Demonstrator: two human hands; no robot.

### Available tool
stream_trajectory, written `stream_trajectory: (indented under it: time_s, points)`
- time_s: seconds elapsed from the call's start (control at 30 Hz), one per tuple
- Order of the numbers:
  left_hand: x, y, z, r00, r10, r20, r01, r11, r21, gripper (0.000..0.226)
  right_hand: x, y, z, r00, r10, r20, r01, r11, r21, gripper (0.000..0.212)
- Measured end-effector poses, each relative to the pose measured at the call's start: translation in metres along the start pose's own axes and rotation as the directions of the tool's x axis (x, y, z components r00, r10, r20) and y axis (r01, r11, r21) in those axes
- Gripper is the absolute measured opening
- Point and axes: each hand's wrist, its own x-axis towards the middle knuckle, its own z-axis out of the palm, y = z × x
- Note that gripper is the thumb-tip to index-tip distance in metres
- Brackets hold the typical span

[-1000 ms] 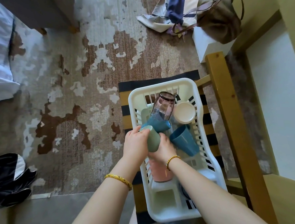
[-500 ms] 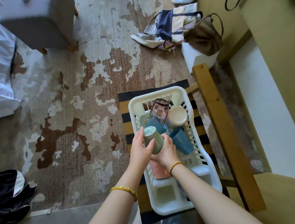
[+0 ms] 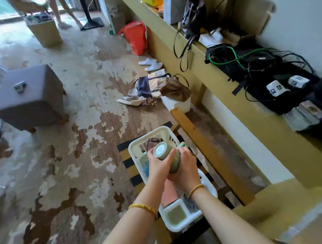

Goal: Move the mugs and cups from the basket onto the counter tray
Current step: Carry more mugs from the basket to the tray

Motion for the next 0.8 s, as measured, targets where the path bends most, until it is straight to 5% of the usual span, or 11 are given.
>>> stream_trajectory:
  time_s: [0.17, 0.27, 0.5, 0.67, 0.8]
  points:
    - [-0.026, 0.010, 0.018, 0.997, 0.020, 0.071, -0.022, 0.999, 0.037, 0.053, -0.021, 0.011, -0.046, 0.995, 0.072, 0.068, -0.075, 0.996, 0.038, 0.093]
    - [-0.038, 0.019, 0.039, 0.983, 0.151, 0.101, -0.168, 0.967, 0.193, 0.053, -0.035, 0.025, -0.081, 0.988, 0.103, 0.111, -0.116, 0.987, 0.114, 0.088]
    - [-0.094, 0.041, 0.123, 0.836, 0.341, 0.430, -0.475, 0.842, 0.257, 0.035, -0.098, 0.073, -0.168, 0.931, 0.304, -0.201, -0.207, 0.895, 0.394, 0.043]
    - [-0.155, 0.017, 0.193, 0.692, 0.307, 0.653, -0.575, 0.782, 0.241, 0.037, -0.161, 0.131, -0.223, 0.814, 0.400, -0.420, -0.356, 0.916, 0.182, 0.061]
    - [-0.216, -0.020, 0.249, 0.579, 0.281, 0.766, -0.636, 0.743, 0.208, 0.045, -0.216, 0.184, -0.263, 0.784, 0.444, -0.434, -0.480, 0.877, 0.031, 0.069]
